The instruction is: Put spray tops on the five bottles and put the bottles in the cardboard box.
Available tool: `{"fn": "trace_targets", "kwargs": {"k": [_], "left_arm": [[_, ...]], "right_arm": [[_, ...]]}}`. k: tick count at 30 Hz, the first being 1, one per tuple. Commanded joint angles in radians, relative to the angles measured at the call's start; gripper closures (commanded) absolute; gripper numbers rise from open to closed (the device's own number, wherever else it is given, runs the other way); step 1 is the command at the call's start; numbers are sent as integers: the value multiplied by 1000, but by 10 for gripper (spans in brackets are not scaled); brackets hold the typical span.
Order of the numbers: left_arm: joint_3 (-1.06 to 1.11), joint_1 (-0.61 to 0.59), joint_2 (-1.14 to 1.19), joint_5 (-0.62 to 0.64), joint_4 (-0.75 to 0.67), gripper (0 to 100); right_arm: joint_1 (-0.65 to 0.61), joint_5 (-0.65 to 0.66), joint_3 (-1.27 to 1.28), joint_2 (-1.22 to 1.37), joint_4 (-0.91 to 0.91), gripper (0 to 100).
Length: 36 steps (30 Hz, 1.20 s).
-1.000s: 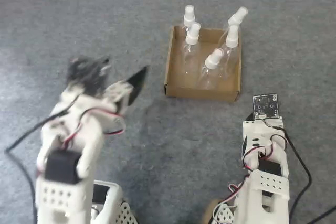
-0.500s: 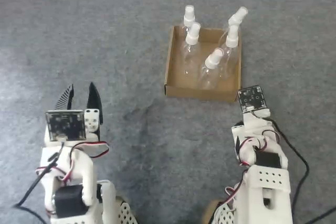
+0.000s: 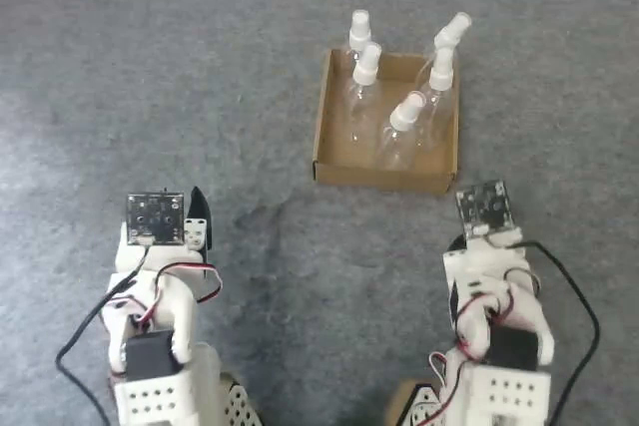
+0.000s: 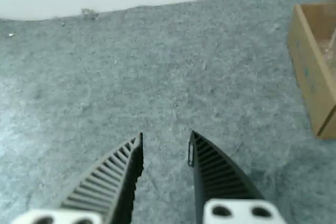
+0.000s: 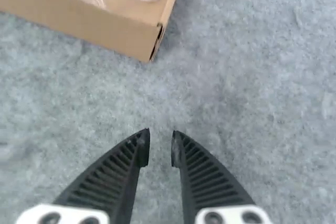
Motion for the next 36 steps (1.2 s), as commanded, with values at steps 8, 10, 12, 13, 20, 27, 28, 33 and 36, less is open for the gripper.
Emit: {"fn": "trace_targets", "kwargs": {"k": [8,10,12,13,20,27,28,33,36], "left_arm": [[65,0,-15,-9,0,873],[65,0,-15,-9,92,874],[65,-6,-15,-9,181,878],[65,-6,-15,-9,221,878],[65,-8,-15,-12,299,985],[65,-8,-18,-9,362,988],[65,-8,-18,-9,362,988],[65,-8,-18,-9,362,988],[65,-8,-18,-9,362,988]], "right_arm": [[-12,100,123,-96,44,950],[-12,100,141,-102,61,950],[-1,100,140,-99,96,950],[-1,100,140,-99,110,950],[-1,107,140,-99,243,950],[162,107,140,-97,240,950],[186,107,140,-97,240,950],[234,107,140,-97,240,950],[234,107,140,-97,240,950]]}}
